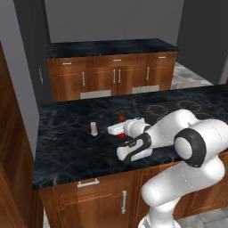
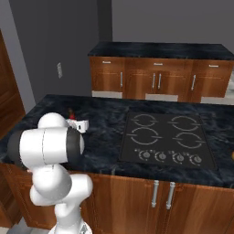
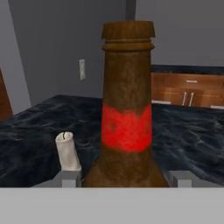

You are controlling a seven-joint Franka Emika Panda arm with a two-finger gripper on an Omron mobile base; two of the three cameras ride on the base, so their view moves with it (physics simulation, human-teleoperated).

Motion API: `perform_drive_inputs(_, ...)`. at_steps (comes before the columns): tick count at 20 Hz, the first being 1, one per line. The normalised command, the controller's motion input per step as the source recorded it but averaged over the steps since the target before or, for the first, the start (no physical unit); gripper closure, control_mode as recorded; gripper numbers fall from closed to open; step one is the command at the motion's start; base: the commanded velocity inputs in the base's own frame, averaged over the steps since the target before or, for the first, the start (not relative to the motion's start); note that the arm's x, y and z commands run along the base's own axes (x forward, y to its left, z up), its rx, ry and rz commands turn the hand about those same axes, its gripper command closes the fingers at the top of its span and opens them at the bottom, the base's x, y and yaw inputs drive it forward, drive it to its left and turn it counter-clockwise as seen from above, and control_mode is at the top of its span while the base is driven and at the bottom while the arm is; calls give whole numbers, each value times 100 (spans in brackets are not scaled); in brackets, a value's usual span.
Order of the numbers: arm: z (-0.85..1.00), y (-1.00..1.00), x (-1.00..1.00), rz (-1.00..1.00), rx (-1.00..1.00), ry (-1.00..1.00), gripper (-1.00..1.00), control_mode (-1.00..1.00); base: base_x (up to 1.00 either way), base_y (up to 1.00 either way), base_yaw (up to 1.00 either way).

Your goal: Open the cabinet directly in front. Then move the beer and the cup to the dining counter with the candle on it.

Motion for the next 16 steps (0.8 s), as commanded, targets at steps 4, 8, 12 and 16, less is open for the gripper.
perform_drive_inputs(4, -6, 0, 5, 0, 0, 0, 100, -100, 0, 0, 0)
perform_drive_inputs(8, -15, 0, 19, 0, 0, 0, 100, -100, 0, 0, 0)
perform_drive_inputs(12, -3, 0, 10, 0, 0, 0, 100, -100, 0, 0, 0)
perform_drive_inputs(16, 0, 0, 0, 0, 0, 0, 100, -100, 0, 0, 0)
